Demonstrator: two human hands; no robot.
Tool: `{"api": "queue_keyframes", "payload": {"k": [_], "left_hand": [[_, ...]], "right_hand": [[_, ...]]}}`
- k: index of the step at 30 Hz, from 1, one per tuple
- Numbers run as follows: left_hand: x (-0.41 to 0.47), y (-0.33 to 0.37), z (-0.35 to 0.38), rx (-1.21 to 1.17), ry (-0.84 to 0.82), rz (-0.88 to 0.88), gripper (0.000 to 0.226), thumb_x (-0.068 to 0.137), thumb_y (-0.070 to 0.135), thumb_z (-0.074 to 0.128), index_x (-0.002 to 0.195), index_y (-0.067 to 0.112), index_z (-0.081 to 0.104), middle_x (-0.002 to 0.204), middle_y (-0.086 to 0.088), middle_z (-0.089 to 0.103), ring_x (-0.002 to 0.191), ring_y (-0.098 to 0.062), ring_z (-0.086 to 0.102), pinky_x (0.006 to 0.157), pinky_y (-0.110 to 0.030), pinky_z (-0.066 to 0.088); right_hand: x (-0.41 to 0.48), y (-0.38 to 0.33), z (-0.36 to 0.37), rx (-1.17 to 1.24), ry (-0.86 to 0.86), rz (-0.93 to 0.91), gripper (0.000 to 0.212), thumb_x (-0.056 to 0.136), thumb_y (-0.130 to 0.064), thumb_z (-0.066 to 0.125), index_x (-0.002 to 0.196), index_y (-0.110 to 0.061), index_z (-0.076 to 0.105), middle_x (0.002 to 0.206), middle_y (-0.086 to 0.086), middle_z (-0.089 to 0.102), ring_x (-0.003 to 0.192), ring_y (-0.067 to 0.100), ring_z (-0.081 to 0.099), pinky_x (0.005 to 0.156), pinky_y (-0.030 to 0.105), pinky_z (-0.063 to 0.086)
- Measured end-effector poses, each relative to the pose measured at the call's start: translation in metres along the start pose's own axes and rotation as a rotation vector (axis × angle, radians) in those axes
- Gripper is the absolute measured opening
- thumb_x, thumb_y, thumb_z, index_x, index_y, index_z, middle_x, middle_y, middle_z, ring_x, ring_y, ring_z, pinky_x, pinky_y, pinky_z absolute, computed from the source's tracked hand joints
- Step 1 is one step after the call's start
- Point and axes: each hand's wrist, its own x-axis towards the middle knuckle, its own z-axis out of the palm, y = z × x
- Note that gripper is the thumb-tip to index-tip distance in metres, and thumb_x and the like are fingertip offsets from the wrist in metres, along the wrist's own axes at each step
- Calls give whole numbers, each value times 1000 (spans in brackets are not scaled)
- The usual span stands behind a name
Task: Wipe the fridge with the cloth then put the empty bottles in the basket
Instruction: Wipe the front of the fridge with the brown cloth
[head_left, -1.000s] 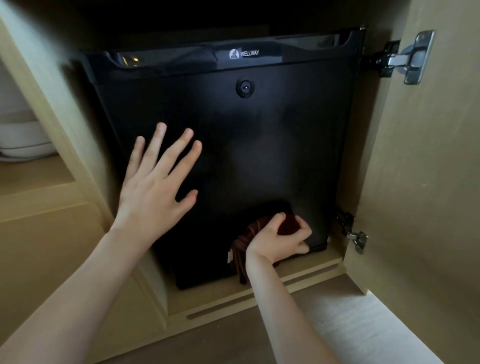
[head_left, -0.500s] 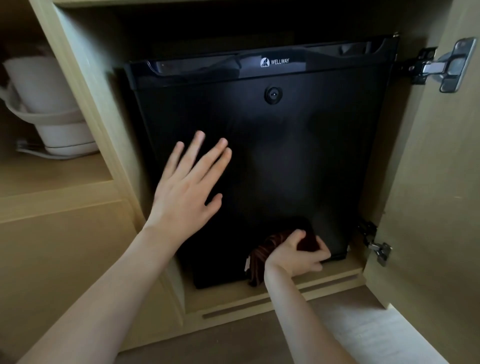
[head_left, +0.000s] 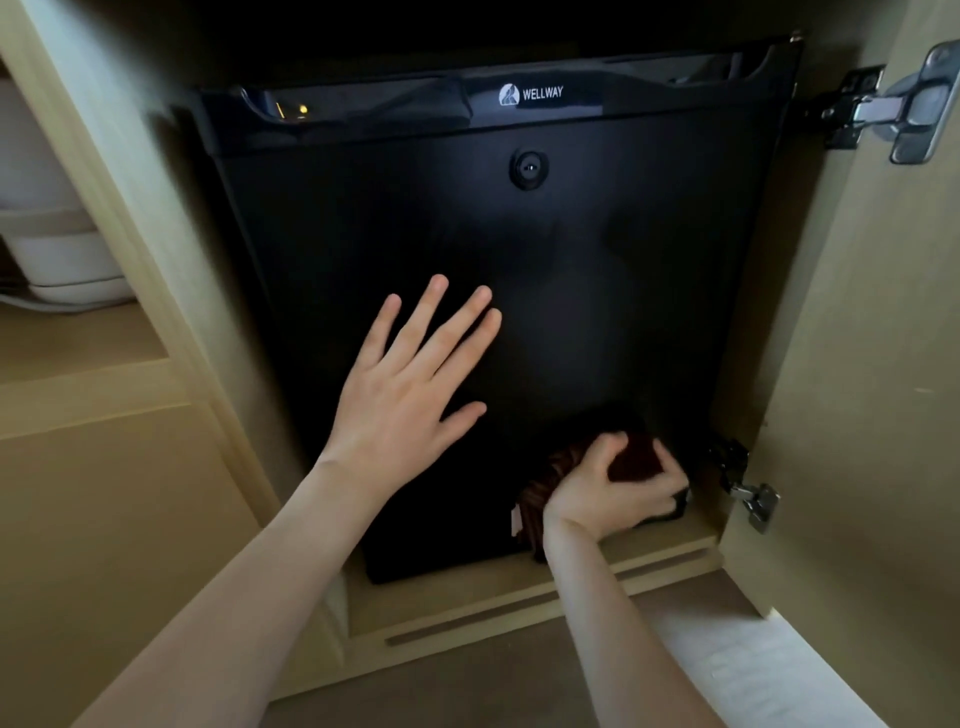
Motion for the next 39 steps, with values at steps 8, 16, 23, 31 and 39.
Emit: {"api": "queue_keyframes", "payload": {"k": [8, 16, 23, 31, 39], "left_hand": [[4, 11, 14, 7, 100, -10, 83, 89, 55, 53, 157, 16, 24, 164, -1, 16, 152, -30, 9, 122, -52, -4], [12, 18, 31, 1, 250, -4, 78, 92, 59, 48, 155, 17, 29, 163, 4, 20, 150, -28, 19, 123, -48, 5], [12, 18, 28, 27, 246, 4, 77, 93, 60, 46, 154, 16, 32, 161, 2, 20, 148, -29, 21, 123, -48, 6], [12, 18, 33, 10, 272, -4, 77, 93, 59, 47, 155, 17, 30, 162, 2, 21, 149, -29, 20, 123, -48, 6], [13, 26, 25, -44, 234, -61, 77, 89, 53, 54, 153, 16, 32, 161, 3, 26, 149, -27, 20, 123, -48, 2]], "right_hand": [[6, -36, 3, 59, -36, 36, 27, 89, -29, 68, 110, -36, 53, 121, 1, 39, 101, 14, 55, 73, 22, 49], [13, -37, 24, 50, -59, -390, 36, 83, -27, 72, 115, -18, 57, 114, 9, 46, 97, -5, 52, 76, 10, 47], [23, -12, -2, 34, 43, 90, 31, 87, -33, 68, 114, -32, 53, 126, 0, 40, 106, 16, 53, 84, 36, 58], [22, -67, 36, 62, -86, -523, 31, 83, -23, 72, 111, -17, 60, 112, 2, 43, 99, 3, 53, 73, 11, 48], [39, 8, -22, 16, 91, 251, 37, 90, -28, 66, 123, -25, 50, 131, 5, 45, 107, 19, 55, 87, 46, 58]]}}
